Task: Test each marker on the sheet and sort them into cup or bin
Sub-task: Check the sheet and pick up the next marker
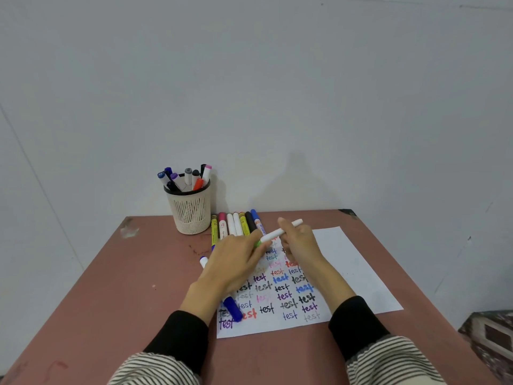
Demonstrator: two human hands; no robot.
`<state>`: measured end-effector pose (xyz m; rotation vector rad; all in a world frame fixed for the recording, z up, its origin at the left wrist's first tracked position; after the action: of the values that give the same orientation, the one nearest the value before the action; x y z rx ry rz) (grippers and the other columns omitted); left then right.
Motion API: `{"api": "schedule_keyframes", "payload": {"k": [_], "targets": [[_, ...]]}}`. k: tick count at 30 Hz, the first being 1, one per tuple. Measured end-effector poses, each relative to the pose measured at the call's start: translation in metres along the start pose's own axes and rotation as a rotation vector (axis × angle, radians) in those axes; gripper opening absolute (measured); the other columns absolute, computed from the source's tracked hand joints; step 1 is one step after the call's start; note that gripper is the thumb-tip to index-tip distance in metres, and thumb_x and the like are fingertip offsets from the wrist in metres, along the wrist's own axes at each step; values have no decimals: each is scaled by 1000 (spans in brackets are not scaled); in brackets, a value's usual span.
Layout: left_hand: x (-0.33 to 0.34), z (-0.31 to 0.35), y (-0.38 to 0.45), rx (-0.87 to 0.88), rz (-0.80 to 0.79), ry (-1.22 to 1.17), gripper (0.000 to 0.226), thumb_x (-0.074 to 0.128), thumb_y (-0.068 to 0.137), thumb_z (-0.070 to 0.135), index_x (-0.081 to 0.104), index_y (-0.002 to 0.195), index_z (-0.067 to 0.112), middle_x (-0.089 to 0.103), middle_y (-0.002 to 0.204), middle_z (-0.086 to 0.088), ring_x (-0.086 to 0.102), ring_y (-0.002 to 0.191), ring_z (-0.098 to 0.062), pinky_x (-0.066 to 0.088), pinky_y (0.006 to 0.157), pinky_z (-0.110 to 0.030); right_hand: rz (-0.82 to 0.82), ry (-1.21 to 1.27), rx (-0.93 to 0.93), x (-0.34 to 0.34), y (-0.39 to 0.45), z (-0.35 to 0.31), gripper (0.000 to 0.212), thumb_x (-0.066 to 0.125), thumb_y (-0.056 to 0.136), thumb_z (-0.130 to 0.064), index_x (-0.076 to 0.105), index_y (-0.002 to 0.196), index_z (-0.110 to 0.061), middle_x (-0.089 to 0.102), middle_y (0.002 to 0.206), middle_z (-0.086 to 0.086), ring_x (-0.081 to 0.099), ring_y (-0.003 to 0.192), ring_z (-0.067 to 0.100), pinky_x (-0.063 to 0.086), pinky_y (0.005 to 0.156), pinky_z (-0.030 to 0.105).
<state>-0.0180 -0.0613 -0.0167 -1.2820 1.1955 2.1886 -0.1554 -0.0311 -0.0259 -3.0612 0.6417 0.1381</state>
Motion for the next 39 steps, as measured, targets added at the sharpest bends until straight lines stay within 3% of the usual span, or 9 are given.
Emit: {"api": "schedule_keyframes", "payload": {"k": [7,15,18,23,28,32,35,37,39], "targets": [[5,8,2,-39,-72,71,39,26,102,51,41,79,23,44,55,3,43,51,-18,39,56,-36,-2,24,-21,-3,-1,-6,38,43,98,-15,36,60,-17,27,49,-5,20,43,9,22,43,22],[10,6,3,-140,-147,-55,53,28,97,59,51,73,17,36,52,5,33,48,-14,26,50,-28,-46,21,-85,-5,-1,-9,40,42,98,-12,33,59,-17,24,49,-4,18,47,11,20,45,25],[6,2,1,-116,-91,-25,64,20,91,68,62,90,19,39,52,4,38,47,-13,29,48,-26,-26,-1,-127,-6,-2,-11,43,47,98,-15,33,57,-18,24,49,-5,19,45,10,21,45,23],[-2,6,4,-22,11,150,42,35,95,61,45,80,22,43,58,6,46,55,-17,23,51,-27,-65,-10,-100,-9,-2,-9,52,50,98,-41,34,55,-17,27,50,-4,23,42,6,24,45,16],[-4,11,4,-21,-4,117,26,40,100,44,54,104,22,40,76,11,36,71,-13,24,66,-28,-130,-26,1,-5,3,5,51,31,102,-51,53,73,-14,39,54,-8,32,39,1,25,40,11],[-6,2,-1,-168,50,-164,30,37,104,24,40,134,19,42,97,11,40,91,-18,30,76,-26,17,206,-25,-29,9,1,71,17,101,-58,65,81,-10,44,52,-1,30,43,7,21,42,19],[0,-9,-3,-255,47,-311,19,31,105,23,47,111,16,44,89,10,40,87,-17,39,78,-33,134,327,-33,-56,13,2,76,23,96,-64,71,95,-5,68,67,7,43,46,10,37,46,23],[3,-16,-4,-282,68,-361,21,29,105,28,44,94,18,46,81,-2,39,73,-14,43,71,-45,163,266,-40,-64,14,6,57,41,96,-58,71,101,-10,75,86,6,48,50,10,47,51,24],[3,-17,-5,-279,102,-369,21,29,104,35,43,96,23,49,79,0,45,69,-13,45,68,-43,206,118,-86,-67,14,9,39,56,93,-48,71,91,-12,74,80,3,47,49,8,44,50,25]]}}
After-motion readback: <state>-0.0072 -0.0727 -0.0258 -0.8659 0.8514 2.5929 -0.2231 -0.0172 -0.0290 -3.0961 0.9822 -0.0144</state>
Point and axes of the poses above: each hand's wrist, its own y-axis towards the middle knuckle, its own x-axis out of the palm, z = x × y, the point moved 6 cm from there along y, towards the middle knuckle
